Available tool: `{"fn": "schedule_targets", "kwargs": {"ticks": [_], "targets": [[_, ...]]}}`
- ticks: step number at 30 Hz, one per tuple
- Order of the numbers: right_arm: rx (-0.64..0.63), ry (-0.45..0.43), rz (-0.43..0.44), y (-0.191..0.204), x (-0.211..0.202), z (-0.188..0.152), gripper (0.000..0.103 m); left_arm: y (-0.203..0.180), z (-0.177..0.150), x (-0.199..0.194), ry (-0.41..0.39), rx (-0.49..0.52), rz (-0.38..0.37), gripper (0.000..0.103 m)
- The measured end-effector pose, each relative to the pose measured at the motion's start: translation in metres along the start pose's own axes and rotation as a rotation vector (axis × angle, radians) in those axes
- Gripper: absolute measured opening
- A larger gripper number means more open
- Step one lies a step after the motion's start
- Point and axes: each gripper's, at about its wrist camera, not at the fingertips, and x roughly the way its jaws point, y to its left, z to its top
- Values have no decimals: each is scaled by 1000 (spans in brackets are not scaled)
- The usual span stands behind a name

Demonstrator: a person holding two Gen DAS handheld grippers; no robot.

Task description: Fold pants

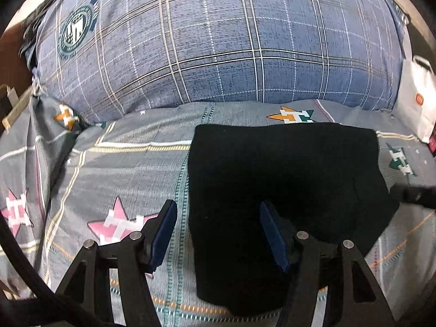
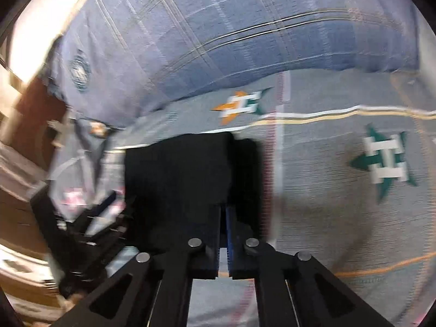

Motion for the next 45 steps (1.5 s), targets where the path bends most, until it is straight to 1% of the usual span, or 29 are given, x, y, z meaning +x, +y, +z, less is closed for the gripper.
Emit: {"fn": "schedule_targets", "kwargs": {"ticks": [1,2,3,4,5,6,8,10,11,12,13,15,17,18,19,20,22,23,25,28,29,31,32,34,36,39,41,42,45], "targets": [[6,21,-45,-4,9,-1,3,-1,1,2,-1,2,3,64],[26,54,-57,-6,20,-2,3,-1,1,3,3,-2,-2,64],[59,80,-45,-12,30,-3,3,1,2,1,3,-11,-1,64],[81,73,-26,-17,29,-1,3,4,3,-1,12,-20,-19,64],[95,52,-2,-19,23,1,4,11,7,-4,31,-35,-61,64],[111,1,44,-22,11,5,4,18,10,-6,47,-53,-90,64],[130,-105,140,-24,-11,9,5,39,17,-14,76,-140,-155,64],[120,-165,215,-21,-24,12,21,57,24,-18,94,-222,-222,73],[99,-164,227,-17,-25,13,56,65,29,-17,113,-249,-258,73],[82,-152,222,-11,-24,14,86,71,36,-14,142,-255,-283,73],[74,-160,224,-7,-23,14,88,76,43,-9,171,-257,-289,73],[31,-145,219,2,-19,18,88,81,52,0,191,-252,-259,73],[1,-111,167,7,-8,27,87,81,61,15,219,-211,-241,73],[16,-105,140,5,1,34,87,82,65,26,234,-202,-258,73],[33,-84,142,3,10,40,87,85,66,35,244,-215,-290,73],[61,-42,168,-3,24,48,86,90,64,43,245,-242,-343,73],[105,-3,202,-12,38,56,85,99,56,56,242,-317,-429,73],[123,26,201,-17,45,58,83,101,55,61,262,-349,-441,73],[154,73,184,-26,58,55,78,100,56,64,262,-356,-459,72],[189,108,223,-32,70,54,70,93,59,71,253,-354,-443,71],[191,106,221,-32,72,54,68,90,59,77,259,-360,-443,68],[162,92,194,-28,74,56,65,83,59,88,287,-353,-464,46],[152,85,180,-26,75,57,63,81,60,90,293,-339,-471,45],[148,80,159,-22,79,57,57,79,63,84,288,-334,-461,33],[144,64,151,-20,72,57,38,79,70,66,259,-326,-466,26],[120,17,152,-12,49,60,30,85,86,36,143,-327,-475,25],[94,-31,172,-8,37,65,29,87,94,31,96,-330,-476,25],[83,-48,172,-6,34,68,29,85,96,38,99,-329,-466,26],[86,-47,143,-9,53,76,31,78,86,76,181,-318,-355,38]]}}
